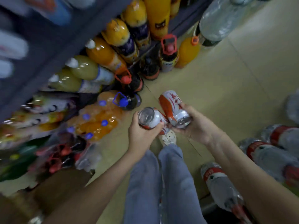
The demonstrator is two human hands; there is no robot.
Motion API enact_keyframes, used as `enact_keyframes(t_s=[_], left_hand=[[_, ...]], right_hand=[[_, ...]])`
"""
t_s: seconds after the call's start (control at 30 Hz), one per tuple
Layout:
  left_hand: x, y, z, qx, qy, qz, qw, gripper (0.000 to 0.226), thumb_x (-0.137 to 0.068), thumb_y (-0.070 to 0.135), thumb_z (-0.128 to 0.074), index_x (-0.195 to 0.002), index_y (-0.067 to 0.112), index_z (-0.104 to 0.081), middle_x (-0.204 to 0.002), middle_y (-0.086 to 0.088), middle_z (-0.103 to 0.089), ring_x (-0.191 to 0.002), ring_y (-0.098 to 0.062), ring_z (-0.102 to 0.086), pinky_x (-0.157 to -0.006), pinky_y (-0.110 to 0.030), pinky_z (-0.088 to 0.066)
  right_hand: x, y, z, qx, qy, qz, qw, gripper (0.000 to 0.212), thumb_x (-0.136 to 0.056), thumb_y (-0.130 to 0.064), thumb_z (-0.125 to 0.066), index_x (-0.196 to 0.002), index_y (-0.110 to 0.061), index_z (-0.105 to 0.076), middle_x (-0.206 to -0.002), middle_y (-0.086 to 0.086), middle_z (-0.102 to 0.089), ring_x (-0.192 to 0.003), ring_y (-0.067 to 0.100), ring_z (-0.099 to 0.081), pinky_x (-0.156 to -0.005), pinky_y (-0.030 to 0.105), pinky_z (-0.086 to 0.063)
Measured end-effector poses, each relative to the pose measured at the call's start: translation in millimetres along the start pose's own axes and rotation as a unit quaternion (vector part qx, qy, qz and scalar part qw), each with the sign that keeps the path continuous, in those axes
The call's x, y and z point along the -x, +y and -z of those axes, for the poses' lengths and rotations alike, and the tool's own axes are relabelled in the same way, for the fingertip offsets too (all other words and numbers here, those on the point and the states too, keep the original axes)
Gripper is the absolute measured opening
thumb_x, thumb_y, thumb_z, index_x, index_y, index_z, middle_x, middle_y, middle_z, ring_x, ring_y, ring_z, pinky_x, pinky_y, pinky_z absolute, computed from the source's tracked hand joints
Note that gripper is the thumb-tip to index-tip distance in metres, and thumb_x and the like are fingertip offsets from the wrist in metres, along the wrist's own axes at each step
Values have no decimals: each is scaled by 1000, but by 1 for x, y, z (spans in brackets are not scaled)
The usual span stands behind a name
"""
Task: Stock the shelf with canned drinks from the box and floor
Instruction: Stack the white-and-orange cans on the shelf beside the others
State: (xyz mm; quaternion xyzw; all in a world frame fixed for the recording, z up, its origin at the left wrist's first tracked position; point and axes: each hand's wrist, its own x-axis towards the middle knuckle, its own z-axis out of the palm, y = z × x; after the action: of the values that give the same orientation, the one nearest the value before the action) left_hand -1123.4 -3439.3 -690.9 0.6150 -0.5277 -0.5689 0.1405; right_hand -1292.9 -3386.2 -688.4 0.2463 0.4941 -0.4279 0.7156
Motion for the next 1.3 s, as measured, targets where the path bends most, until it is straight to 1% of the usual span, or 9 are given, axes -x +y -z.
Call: enact_keyframes(t_s=[0.1, 0.2, 0.27, 0.37, 0.5, 0.73, 0.97, 1.13, 1.3], left_hand=[[43, 88, 45, 49, 35, -31, 998, 56, -53, 40, -79, -104, 27, -59, -98, 17, -66, -88, 7, -62, -82, -13, -46], [79, 172, 89, 95, 56, -65, 992, 41, -64, 20, -83, -97, 26, -59, -96, 13, -66, -83, 8, -62, -75, -10, -46], [101, 226, 117, 129, 94, -94, 983, 44, -66, 14, -82, -102, 22, -58, -97, 9, -67, -83, 5, -63, -73, -13, -49], [133, 289, 160, 193, 131, -117, 965, 49, -70, 12, -80, -112, 11, -54, -102, -3, -66, -87, -10, -65, -76, -28, -54], [169, 351, 221, 251, 147, -176, 940, 51, -68, 17, -78, -112, 6, -57, -101, -5, -68, -88, -12, -67, -75, -29, -54], [242, 414, 332, 267, 174, -310, 896, 34, -79, 11, -72, -111, 13, -60, -96, -1, -70, -85, -11, -69, -71, -26, -54], [307, 432, 461, 210, 239, -406, 857, 37, -65, 25, -73, -100, 22, -63, -83, 11, -73, -79, -6, -68, -70, -25, -56], [341, 452, 561, 174, 246, -456, 837, 42, -57, 21, -84, -94, 19, -65, -78, 10, -73, -74, -3, -68, -66, -20, -52], [362, 479, 637, 134, 248, -497, 820, 35, -62, 22, -82, -93, 19, -65, -76, 10, -73, -72, -3, -68, -64, -18, -52]], right_hand=[[89, -15, -53, 24, -79, 44, 996, 38, -78, -38, -63, -102, -8, -70, -101, 12, -70, -85, 22, -69, -83, 39, -55], [172, -28, -110, 103, -160, 85, 978, 64, -57, -44, -83, -109, -10, -70, -114, 14, -67, -95, 23, -68, -88, 42, -54], [222, -39, -147, 132, -210, 110, 962, 75, -48, -41, -89, -112, -9, -68, -115, 15, -67, -95, 25, -68, -80, 42, -57], [292, -50, -204, 213, -276, 160, 924, 67, -44, -44, -90, -101, -14, -74, -104, 12, -71, -87, 23, -70, -70, 35, -58], [363, -51, -271, 287, -333, 212, 873, 66, -41, -43, -91, -98, -14, -75, -107, 12, -71, -93, 25, -69, -78, 37, -58], [457, -13, -374, 413, -430, 265, 758, 52, -57, -43, -82, -100, -14, -75, -109, 8, -70, -101, 29, -63, -80, 37, -51], [511, 53, -479, 441, -477, 309, 694, 58, -49, -42, -87, -100, -17, -75, -114, 10, -69, -104, 25, -66, -87, 40, -55], [544, 107, -565, 416, -481, 380, 672, 25, -58, -24, -76, -81, -16, -79, -99, 7, -74, -90, 21, -70, -73, 31, -59], [577, 137, -644, 404, -485, 461, 624, 41, -66, -18, -68, -104, -4, -66, -107, 11, -70, -95, 22, -67, -86, 34, -55]])
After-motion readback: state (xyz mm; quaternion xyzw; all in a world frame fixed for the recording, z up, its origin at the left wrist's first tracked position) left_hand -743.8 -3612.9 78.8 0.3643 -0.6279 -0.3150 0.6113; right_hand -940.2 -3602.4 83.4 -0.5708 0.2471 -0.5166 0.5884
